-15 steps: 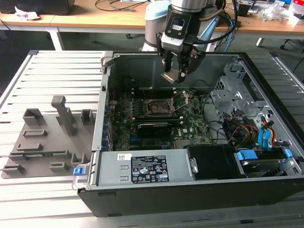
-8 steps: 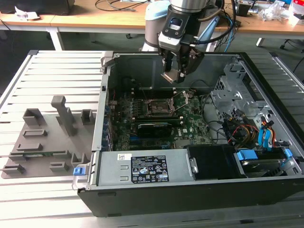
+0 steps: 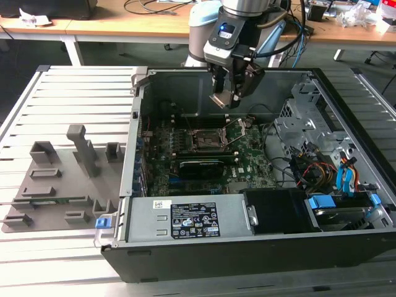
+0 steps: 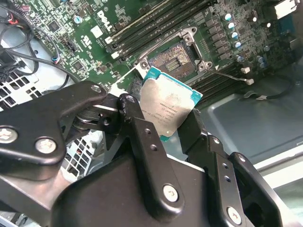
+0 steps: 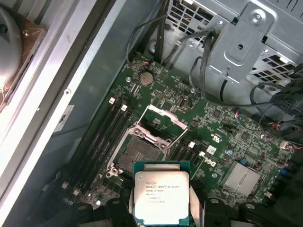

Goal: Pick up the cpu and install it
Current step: 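Place the cpu into insertion slot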

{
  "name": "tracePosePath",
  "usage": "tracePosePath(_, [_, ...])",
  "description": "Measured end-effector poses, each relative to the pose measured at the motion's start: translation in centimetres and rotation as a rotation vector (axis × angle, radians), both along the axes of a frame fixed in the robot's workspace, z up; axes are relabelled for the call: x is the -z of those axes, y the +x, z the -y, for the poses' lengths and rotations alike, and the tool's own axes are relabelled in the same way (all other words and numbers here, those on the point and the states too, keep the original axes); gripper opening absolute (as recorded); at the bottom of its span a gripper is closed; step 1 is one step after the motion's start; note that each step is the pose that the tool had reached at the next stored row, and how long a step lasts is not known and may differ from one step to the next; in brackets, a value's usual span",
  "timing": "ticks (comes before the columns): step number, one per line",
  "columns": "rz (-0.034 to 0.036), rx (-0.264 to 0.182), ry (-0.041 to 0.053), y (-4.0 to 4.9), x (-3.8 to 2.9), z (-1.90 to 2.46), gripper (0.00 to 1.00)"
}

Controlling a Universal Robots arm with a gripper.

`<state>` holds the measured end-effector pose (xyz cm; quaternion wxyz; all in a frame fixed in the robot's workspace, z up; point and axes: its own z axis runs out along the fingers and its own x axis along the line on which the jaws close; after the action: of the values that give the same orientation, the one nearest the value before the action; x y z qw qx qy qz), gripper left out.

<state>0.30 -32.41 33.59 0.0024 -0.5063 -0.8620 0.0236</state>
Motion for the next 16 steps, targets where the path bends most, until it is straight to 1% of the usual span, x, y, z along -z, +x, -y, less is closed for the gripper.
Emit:
tracePosePath(8, [0.0000, 0.060, -0.0012, 0.00, 0.03, 0.00, 0.55])
tracePosePath(16, [0.0000, 0.099, -0.0020, 0.00, 0.05, 0.00, 0.55])
